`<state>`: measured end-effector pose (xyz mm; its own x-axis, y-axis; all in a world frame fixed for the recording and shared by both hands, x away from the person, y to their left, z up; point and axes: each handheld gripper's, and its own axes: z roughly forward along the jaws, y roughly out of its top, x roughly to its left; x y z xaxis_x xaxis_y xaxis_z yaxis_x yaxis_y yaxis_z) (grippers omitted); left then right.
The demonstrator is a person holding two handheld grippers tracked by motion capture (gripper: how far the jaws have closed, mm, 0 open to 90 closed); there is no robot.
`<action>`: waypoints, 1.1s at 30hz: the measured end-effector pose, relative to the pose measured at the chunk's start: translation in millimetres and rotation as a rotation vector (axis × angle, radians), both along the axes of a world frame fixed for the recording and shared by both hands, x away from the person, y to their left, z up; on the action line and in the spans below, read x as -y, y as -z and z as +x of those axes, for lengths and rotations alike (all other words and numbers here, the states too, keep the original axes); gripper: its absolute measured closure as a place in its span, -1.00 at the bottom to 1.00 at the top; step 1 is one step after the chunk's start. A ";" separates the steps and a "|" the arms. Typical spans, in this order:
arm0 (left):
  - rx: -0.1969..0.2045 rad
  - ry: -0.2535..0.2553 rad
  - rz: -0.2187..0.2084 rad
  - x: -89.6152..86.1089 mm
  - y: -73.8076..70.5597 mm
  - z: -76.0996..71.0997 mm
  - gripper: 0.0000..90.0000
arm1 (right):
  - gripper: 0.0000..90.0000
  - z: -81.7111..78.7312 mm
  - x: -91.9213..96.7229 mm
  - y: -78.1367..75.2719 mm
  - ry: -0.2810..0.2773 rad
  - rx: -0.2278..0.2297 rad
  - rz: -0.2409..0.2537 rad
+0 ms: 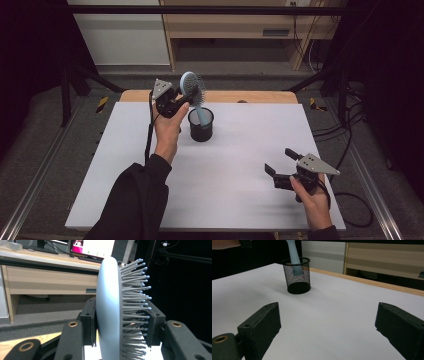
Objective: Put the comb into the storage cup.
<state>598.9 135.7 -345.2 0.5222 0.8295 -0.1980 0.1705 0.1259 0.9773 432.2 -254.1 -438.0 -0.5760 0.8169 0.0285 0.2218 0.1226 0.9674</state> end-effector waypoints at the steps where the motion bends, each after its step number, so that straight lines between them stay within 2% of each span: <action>1: -0.001 0.001 0.001 0.4 1.1 0.4 0.19 | -0.85 0.0 -0.1 0.0 0.000 0.000 0.000; 11: -0.019 0.004 0.013 4.6 10.1 2.5 0.18 | -0.85 0.2 -1.5 0.3 -0.008 -0.001 -0.001; 17: -0.030 -0.002 0.034 5.4 15.9 3.8 0.18 | -0.85 0.1 -1.6 0.2 -0.008 -0.001 -0.002; 23: -0.033 -0.006 0.044 5.2 17.5 4.2 0.18 | -0.85 -0.2 -2.0 0.1 -0.009 -0.003 -0.001; 28: -0.037 -0.007 0.047 5.5 19.7 4.6 0.18 | -0.86 -0.1 -2.2 0.4 -0.009 -0.005 -0.001; 33: -0.044 -0.009 0.026 4.5 21.9 6.5 0.18 | -0.86 0.1 -2.7 0.6 -0.009 -0.006 -0.001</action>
<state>605.4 131.2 -367.1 0.5061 0.8392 -0.1990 0.2127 0.1021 0.9718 432.3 -251.4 -438.6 -0.5834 0.8116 0.0306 0.2260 0.1260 0.9659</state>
